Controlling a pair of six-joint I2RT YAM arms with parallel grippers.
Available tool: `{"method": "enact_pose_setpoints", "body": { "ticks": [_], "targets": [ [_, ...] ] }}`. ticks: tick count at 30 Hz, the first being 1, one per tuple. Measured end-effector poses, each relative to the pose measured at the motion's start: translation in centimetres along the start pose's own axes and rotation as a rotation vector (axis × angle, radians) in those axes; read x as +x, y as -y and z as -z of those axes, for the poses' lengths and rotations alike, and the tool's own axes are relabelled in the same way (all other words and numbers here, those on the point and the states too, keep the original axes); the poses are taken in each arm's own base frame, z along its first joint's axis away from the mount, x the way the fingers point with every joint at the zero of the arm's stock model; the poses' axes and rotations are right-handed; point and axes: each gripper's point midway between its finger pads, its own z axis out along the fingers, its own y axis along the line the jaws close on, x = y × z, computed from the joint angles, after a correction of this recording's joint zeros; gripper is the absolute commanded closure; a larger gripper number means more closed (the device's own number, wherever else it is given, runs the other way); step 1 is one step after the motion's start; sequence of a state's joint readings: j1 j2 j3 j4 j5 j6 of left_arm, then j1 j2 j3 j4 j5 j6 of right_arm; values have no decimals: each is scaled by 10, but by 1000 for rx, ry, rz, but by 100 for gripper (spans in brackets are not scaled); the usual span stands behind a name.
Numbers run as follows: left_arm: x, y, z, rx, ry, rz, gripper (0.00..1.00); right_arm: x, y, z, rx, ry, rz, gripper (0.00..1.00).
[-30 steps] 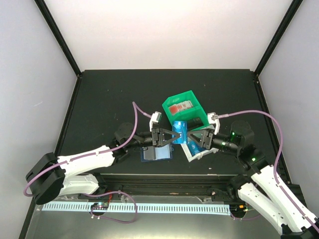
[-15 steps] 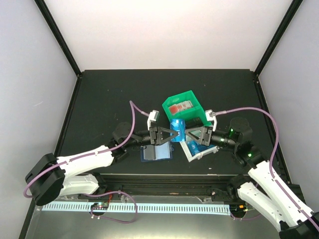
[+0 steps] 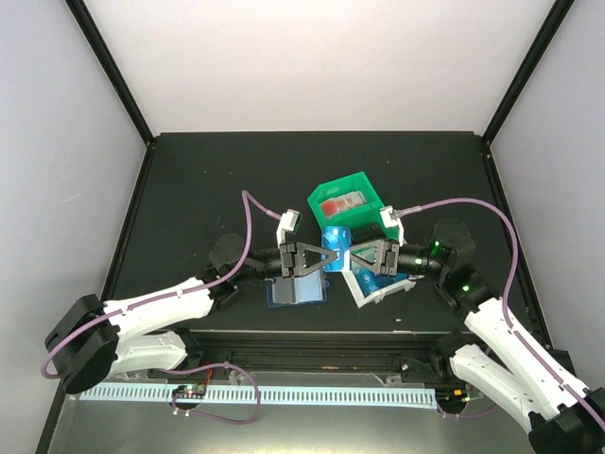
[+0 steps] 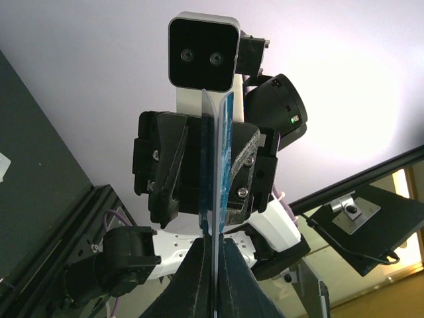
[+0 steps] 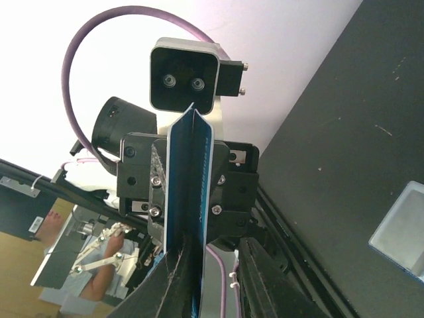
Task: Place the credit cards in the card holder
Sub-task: Pick up the credit card from the storage box.
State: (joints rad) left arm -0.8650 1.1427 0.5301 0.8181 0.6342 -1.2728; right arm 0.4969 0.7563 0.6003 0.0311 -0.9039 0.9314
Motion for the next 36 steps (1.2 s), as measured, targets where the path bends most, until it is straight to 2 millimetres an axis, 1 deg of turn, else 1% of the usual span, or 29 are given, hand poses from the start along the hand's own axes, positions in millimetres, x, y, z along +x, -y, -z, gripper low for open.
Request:
{"method": "enact_pose_setpoints", "body": {
  "ticks": [3,5,6,9,14,18,22,25,27,29,31,32,33,34,36],
  "targets": [
    [0,1,0,6,-1,-6,98,0,-3,-2,-21,-10,-3,82],
    [0,2,0,7,-1,-7,98,-1,-5,-2,-33,-9,0,96],
    [0,2,0,8,0,-8,98,-2,-7,-2,-40,-8,-2,99],
    [-1,1,0,4,4,-7,95,-3,-14,2,-53,15,-1,99],
    [-1,4,0,11,10,5,95,0,-20,8,-36,49,-10,99],
    [-4,2,4,3,32,34,94,-3,-19,13,-4,85,-38,99],
    [-12,-1,14,-3,68,46,96,-18,-26,21,18,166,-44,99],
    [-15,2,18,6,83,44,98,-27,-31,26,39,207,-57,99],
    [-15,0,21,3,92,43,99,-32,-31,30,67,233,-54,99],
    [-14,-10,28,-24,108,50,98,-37,-33,34,96,259,-36,99],
    [-12,-25,35,-72,124,63,98,-40,-32,39,138,278,-9,99],
    [-11,-34,40,-103,134,67,98,-40,-28,41,170,284,5,99],
    [-8,-44,46,-139,143,71,98,-39,-22,43,205,285,17,99],
    [-6,-51,51,-167,147,73,98,-38,-13,44,252,283,23,99],
    [-1,-66,59,-239,153,67,98,-32,16,45,367,254,18,99]
  ]
}}
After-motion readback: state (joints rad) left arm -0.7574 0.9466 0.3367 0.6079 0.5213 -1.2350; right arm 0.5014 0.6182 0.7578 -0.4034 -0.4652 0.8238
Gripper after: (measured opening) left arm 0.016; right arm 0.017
